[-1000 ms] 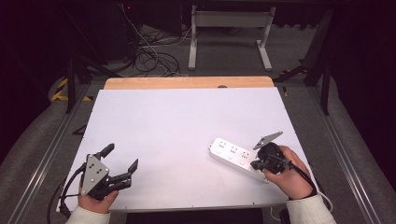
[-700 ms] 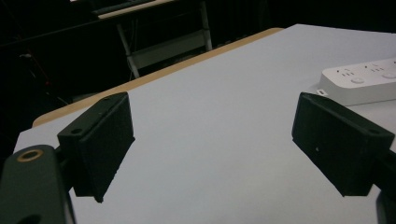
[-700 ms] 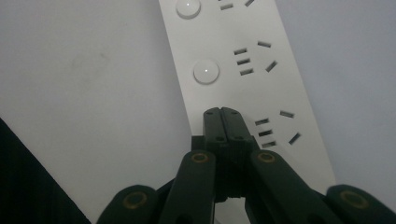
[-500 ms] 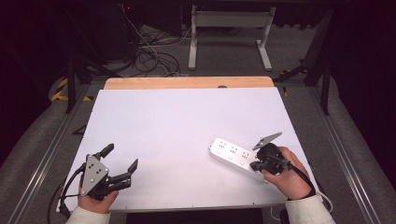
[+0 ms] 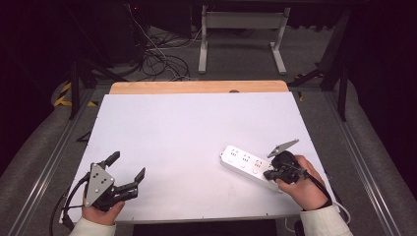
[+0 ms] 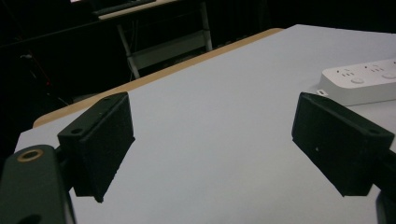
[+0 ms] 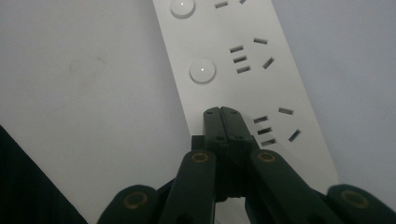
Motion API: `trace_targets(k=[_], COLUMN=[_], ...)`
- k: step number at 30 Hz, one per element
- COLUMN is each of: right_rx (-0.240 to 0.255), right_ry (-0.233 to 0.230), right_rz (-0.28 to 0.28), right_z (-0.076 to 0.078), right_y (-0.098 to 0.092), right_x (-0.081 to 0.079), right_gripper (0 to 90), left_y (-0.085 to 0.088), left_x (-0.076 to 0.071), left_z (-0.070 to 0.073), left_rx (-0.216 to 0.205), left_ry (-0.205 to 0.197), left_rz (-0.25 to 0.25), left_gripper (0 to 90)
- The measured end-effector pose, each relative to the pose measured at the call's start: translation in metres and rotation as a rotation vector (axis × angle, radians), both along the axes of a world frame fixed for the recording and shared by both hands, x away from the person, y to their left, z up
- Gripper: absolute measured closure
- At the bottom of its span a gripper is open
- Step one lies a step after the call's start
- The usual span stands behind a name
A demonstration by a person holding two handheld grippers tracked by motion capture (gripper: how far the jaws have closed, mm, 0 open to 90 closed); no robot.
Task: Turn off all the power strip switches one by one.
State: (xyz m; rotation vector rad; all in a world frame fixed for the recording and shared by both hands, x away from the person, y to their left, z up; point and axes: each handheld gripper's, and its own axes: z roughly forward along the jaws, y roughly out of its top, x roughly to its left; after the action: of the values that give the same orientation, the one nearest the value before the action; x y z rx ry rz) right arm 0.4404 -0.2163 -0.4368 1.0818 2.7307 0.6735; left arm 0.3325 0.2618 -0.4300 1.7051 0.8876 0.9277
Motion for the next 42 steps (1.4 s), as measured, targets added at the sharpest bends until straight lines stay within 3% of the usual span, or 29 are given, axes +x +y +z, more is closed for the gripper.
trace_targets(k=[3, 7, 11, 21, 42], right_rx=[-0.006, 0.082, 0.138, 0.168, 0.138], right_ry=[-0.01, -0.151, -0.203, -0.21, -0.187], right_rz=[0.007, 0.029, 0.041, 0.045, 0.046], right_z=[0.001, 0.007, 0.013, 0.008, -0.007], right_y=[0.001, 0.001, 0.005, 0.01, 0.018], right_x=[-0.001, -0.009, -0.011, -0.008, 0.001], right_gripper=[90.0, 90.0, 90.0, 90.0, 90.0], left_y=[0.0, 0.0, 0.0, 0.0, 0.0], left_x=[0.0, 0.001, 0.001, 0.0, 0.001], left_z=[0.0, 0.0, 0.0, 0.0, 0.0], left_rx=[0.0, -0.002, 0.001, 0.0, -0.004], left_ry=[0.0, 0.003, 0.002, 0.002, 0.004], left_rz=[0.0, 0.002, 0.0, -0.001, 0.0], left_gripper=[13.3, 13.3, 13.3, 13.4, 13.3])
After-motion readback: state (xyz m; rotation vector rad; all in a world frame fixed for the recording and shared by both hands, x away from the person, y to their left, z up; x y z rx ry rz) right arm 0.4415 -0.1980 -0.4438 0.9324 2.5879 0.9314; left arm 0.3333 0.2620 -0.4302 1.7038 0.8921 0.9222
